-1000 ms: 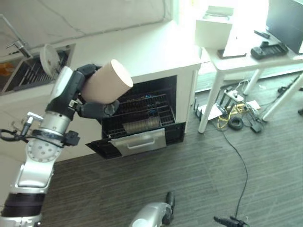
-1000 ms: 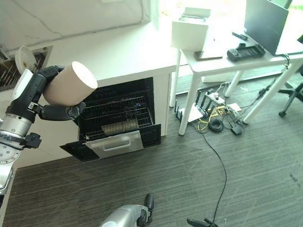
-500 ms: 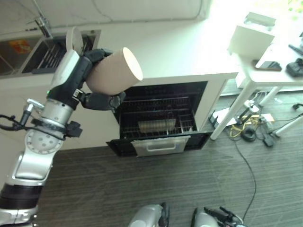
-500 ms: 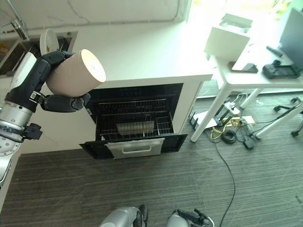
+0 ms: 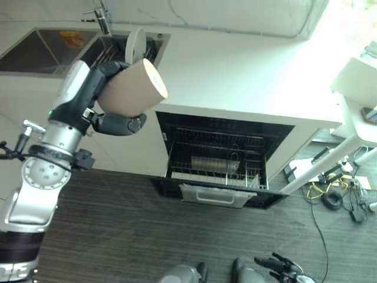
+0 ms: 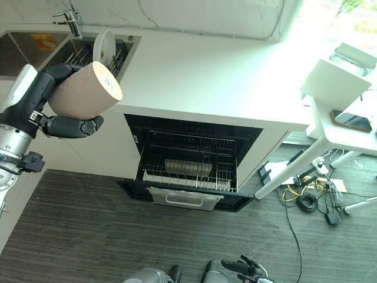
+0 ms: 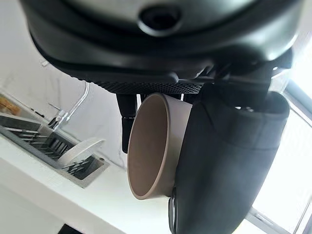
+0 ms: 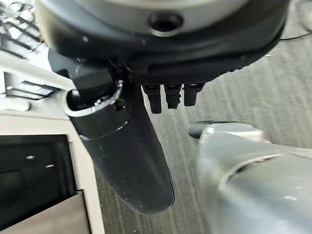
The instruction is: Place the dishes in the dishwasher.
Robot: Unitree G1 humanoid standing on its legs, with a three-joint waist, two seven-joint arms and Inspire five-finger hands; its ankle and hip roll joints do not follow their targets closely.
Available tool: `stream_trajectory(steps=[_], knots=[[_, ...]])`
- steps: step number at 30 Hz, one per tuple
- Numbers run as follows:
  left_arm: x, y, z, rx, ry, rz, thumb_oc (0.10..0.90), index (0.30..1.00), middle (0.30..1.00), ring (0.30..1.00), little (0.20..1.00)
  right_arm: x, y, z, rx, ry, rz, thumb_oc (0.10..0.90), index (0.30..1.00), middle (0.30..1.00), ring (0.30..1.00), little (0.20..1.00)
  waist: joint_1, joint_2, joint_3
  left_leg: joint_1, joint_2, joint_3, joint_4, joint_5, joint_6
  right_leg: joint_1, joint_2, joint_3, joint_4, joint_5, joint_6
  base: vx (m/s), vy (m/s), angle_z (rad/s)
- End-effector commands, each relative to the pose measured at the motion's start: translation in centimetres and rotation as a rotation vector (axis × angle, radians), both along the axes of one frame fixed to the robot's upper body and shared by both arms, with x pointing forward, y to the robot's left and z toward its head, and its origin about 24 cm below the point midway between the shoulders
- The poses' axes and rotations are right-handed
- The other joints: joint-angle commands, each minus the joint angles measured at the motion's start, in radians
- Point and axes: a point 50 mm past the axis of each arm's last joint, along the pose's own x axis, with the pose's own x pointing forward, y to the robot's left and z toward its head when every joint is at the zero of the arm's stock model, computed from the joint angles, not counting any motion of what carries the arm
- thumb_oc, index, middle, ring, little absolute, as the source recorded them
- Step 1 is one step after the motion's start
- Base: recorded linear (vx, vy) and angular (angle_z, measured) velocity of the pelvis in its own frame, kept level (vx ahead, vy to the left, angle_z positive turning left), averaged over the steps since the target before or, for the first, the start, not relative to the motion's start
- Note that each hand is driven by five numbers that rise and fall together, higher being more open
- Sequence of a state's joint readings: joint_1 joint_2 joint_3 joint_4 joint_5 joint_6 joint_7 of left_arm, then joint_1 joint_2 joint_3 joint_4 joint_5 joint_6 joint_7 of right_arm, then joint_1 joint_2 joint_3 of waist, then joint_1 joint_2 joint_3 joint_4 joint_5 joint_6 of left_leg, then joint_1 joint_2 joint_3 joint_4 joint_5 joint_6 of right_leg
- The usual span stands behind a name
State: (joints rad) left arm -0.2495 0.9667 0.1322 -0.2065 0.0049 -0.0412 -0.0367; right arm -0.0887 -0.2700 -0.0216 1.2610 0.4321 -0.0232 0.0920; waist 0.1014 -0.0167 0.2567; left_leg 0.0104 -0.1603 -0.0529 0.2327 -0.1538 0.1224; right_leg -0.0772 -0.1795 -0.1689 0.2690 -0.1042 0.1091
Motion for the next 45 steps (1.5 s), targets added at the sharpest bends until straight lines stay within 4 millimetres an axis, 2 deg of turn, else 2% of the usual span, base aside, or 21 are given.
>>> stream_trajectory(steps=[1, 2, 5, 8, 10, 12, 13, 15, 17, 18, 20, 22, 23, 24, 25, 26, 28, 31, 35, 39, 45], knots=[[-2.4, -0.6, 6.3, 0.019, -0.278, -0.041, 0.4, 0.3, 0.3, 0.3, 0.3, -0.9, -2.7, 0.7, -0.075, 0.026, 0.052, 0.8, 0.9, 0.9, 0.9, 0.9, -0.031, 0.057, -0.079, -0.097, 0.293, 0.114, 0.067, -0.056, -0.212, 0.015, -0.006, -0.042, 0.031, -0.115, 0.046, 0.15, -0.324, 0.38], [-2.5, -0.5, 6.5, 0.013, -0.28, -0.047, 0.4, 0.3, 0.3, 0.3, 0.3, -1.3, -2.8, 0.6, -0.076, 0.041, 0.055, 0.8, 0.9, 0.9, 0.9, 0.9, -0.03, 0.06, -0.073, -0.102, 0.312, 0.111, 0.067, -0.035, -0.226, 0.024, 0.008, -0.048, 0.031, -0.123, 0.033, 0.1, -0.221, 0.32], [-2.7, -0.1, 6.9, -0.001, -0.283, -0.046, 0.4, 0.3, 0.3, 0.3, 0.3, -1.8, -3.1, 0.5, -0.09, 0.064, 0.079, 0.8, 0.9, 0.9, 0.9, 0.9, -0.024, 0.062, -0.062, -0.099, 0.322, 0.107, 0.067, -0.005, -0.234, 0.039, 0.023, -0.049, 0.031, -0.13, 0.014, 0.09, -0.179, 0.31], [-3.0, 0.5, 6.9, -0.011, -0.277, -0.046, 0.4, 0.3, 0.3, 0.3, 0.3, -1.7, -3.4, 0.6, -0.102, 0.069, 0.095, 0.8, 0.9, 0.9, 0.9, 0.9, -0.016, 0.051, -0.048, -0.075, 0.299, 0.114, 0.067, 0.029, -0.222, 0.05, 0.023, -0.032, 0.031, -0.129, 0.002, 0.11, -0.154, 0.31], [-3.3, 1.1, 7.0, -0.025, -0.262, -0.062, 0.4, 0.3, 0.3, 0.3, 0.3, -1.8, -3.9, 0.8, -0.113, 0.073, 0.087, 0.8, 0.9, 0.9, 0.9, 0.9, 0.001, 0.03, -0.028, -0.071, 0.255, 0.121, 0.096, 0.097, -0.208, 0.069, 0.016, -0.007, 0.031, -0.13, -0.014, 0.12, -0.152, 0.09], [-3.4, 1.1, 7.0, -0.024, -0.25, -0.085, 0.4, 0.3, 0.3, 0.3, 0.3, -1.9, -4.2, 0.9, -0.115, 0.072, 0.052, 0.8, 0.9, 0.9, 0.9, 0.9, 0.008, 0.034, -0.014, -0.105, 0.237, 0.13, 0.113, 0.1, -0.207, 0.084, 0.024, -0.013, 0.031, -0.132, -0.019, 0.08, -0.007, 0.05], [-3.4, 1.1, 6.9, -0.02, -0.247, -0.093, 0.4, 0.3, 0.3, 0.3, 0.3, -2.0, -4.4, 0.9, -0.115, 0.072, 0.033, 0.8, 0.9, 0.9, 0.9, 0.9, 0.009, 0.039, -0.012, -0.106, 0.226, 0.132, 0.083, 0.097, -0.205, 0.088, 0.026, -0.018, 0.031, -0.134, -0.016, 0.08, 0.121, 0.13], [-3.5, 0.8, 6.6, -0.01, -0.245, -0.116, 0.4, 0.3, 0.3, 0.3, 0.3, -2.2, -4.6, 1.0, -0.115, 0.074, -0.009, 0.8, 0.9, 0.9, 0.9, 0.9, 0.01, 0.076, -0.012, -0.167, 0.227, 0.132, 0.067, 0.076, -0.22, 0.108, 0.05, -0.034, 0.031, -0.149, -0.008, 0.09, 0.26, 0.26], [-3.4, 0.6, 6.1, -0.009, -0.248, -0.124, 0.4, 0.3, 0.3, 0.3, 0.3, -2.4, -4.7, 0.9, -0.114, 0.081, -0.039, 0.8, 0.9, 0.9, 0.9, 0.9, 0.007, 0.082, -0.024, -0.17, 0.224, 0.103, 0.067, 0.045, -0.219, 0.11, 0.047, -0.033, 0.031, -0.158, -0.001, 0.07, 0.331, 0.32], [-3.4, 0.7, 5.8, -0.013, -0.249, -0.122, 0.4, 0.3, 0.3, 0.3, 0.3, -2.4, -4.7, 0.9, -0.11, 0.088, -0.056, 0.8, 0.9, 0.9, 0.9, 0.9, 0.007, 0.088, -0.037, -0.165, 0.206, 0.074, 0.067, 0.033, -0.211, 0.099, 0.043, -0.027, 0.031, -0.15, 0.004, 0.06, 0.358, -0.09], [-3.5, 0.7, 5.7, -0.008, -0.253, -0.126, 0.4, 0.3, 0.3, 0.3, 0.3, -2.7, -4.5, 0.7, -0.095, 0.095, -0.088, 0.8, 0.9, 0.9, 0.9, 0.9, 0.0, 0.096, -0.059, -0.146, 0.199, 0.073, 0.067, 0.007, -0.203, 0.096, 0.027, -0.044, 0.031, -0.142, 0.012, 0.08, 0.34, -0.55], [-3.5, 0.7, 5.8, 0.029, -0.244, -0.133, 0.4, 0.3, 0.3, 0.3, 0.3, -3.2, -3.2, 0.1, -0.061, 0.1, -0.076, 0.8, 0.9, 0.9, 0.9, 0.9, -0.028, 0.116, -0.066, -0.102, 0.182, 0.042, 0.067, -0.038, -0.158, 0.12, 0.041, -0.042, 0.031, -0.071, 0.029, 0.17, 0.261, -0.46], [-3.2, 0.3, 5.8, 0.041, -0.239, -0.145, 0.4, 0.3, 0.3, 0.3, 0.3, -3.0, -2.3, -0.1, -0.055, 0.082, -0.052, 0.8, 0.9, 0.9, 0.9, 0.9, -0.049, 0.12, -0.045, -0.078, 0.182, 0.038, 0.067, -0.058, -0.131, 0.093, 0.009, -0.023, 0.031, -0.025, 0.045, 0.11, 0.012, 0.11], [-3.1, 0.2, 5.9, 0.042, -0.24, -0.144, 0.4, 0.3, 0.3, 0.3, 0.3, -2.9, -2.2, -0.1, -0.057, 0.079, -0.047, 0.8, 0.9, 0.9, 0.9, 0.9, -0.047, 0.111, -0.04, -0.073, 0.182, 0.053, 0.067, -0.06, -0.133, 0.078, -0.02, -0.021, 0.031, -0.043, 0.051, 0.07, -0.145, 0.2], [-3.0, 0.0, 6.1, 0.045, -0.24, -0.131, 0.4, 0.3, 0.3, 0.3, 0.3, -2.8, -2.2, -0.1, -0.07, 0.083, -0.031, 0.8, 0.9, 0.9, 0.9, 0.9, -0.049, 0.096, -0.036, -0.065, 0.18, 0.068, 0.067, -0.071, -0.138, 0.044, -0.069, -0.007, 0.031, -0.022, 0.074, 0.04, -0.185, 0.06], [-2.9, 0.0, 6.3, 0.047, -0.241, -0.124, 0.4, 0.3, 0.3, 0.3, 0.3, -2.6, -2.2, -0.1, -0.075, 0.086, -0.023, 0.8, 0.9, 0.9, 0.9, 0.9, -0.048, 0.087, -0.036, -0.064, 0.179, 0.078, 0.067, -0.078, -0.139, 0.021, -0.091, 0.01, 0.031, -0.01, 0.088, 0.05, -0.186, -0.15], [-2.7, -0.2, 6.9, 0.054, -0.238, -0.112, 0.4, 0.3, 0.3, 0.3, 0.3, -2.4, -2.4, 0.0, -0.082, 0.092, -0.002, 0.8, 0.9, 0.9, 0.9, 0.9, -0.051, 0.076, -0.036, -0.057, 0.194, 0.094, 0.067, -0.096, -0.143, -0.018, -0.123, 0.055, 0.031, 0.008, 0.117, 0.08, -0.219, -0.25], [-2.7, 0.0, 7.6, 0.049, -0.215, -0.107, 0.4, 0.3, 0.3, 0.3, 0.3, -2.3, -2.7, 0.2, -0.074, 0.093, 0.041, 0.8, 0.9, 0.9, 0.9, 0.9, -0.03, 0.065, -0.056, -0.066, 0.241, 0.136, 0.067, -0.105, -0.159, -0.017, -0.128, 0.028, 0.031, -0.034, 0.134, 0.09, -0.283, -0.04], [-2.9, -0.3, 7.3, 0.034, -0.183, -0.118, 0.4, 0.3, 0.3, 0.3, 0.3, -2.3, -2.7, 0.2, -0.067, 0.098, 0.057, 0.8, 0.9, 0.9, 0.9, 0.9, -0.023, 0.062, -0.082, -0.086, 0.298, 0.155, 0.067, -0.093, -0.192, -0.002, -0.105, -0.017, 0.031, -0.073, 0.115, 0.08, -0.29, -0.06], [-3.0, -1.0, 7.3, 0.024, -0.191, -0.135, 0.4, 0.3, 0.3, 0.3, 0.3, -2.8, -2.8, 0.1, -0.051, 0.096, -0.011, 0.8, 0.9, 0.9, 0.9, 0.9, -0.043, 0.074, -0.09, -0.117, 0.348, 0.151, 0.067, -0.057, -0.231, 0.004, -0.063, -0.021, 0.031, -0.104, 0.087, 0.01, -0.154, 0.08], [-3.2, -0.7, 7.4, -0.004, -0.194, -0.134, 0.4, 0.3, 0.3, 0.3, 0.3, -3.3, -3.1, 0.1, -0.05, 0.09, -0.051, 0.8, 0.9, 0.9, 0.9, 0.9, -0.036, 0.091, -0.103, -0.153, 0.372, 0.138, 0.067, -0.022, -0.263, 0.002, -0.047, -0.032, 0.031, -0.116, 0.079, 0.0, -0.054, 0.01]])
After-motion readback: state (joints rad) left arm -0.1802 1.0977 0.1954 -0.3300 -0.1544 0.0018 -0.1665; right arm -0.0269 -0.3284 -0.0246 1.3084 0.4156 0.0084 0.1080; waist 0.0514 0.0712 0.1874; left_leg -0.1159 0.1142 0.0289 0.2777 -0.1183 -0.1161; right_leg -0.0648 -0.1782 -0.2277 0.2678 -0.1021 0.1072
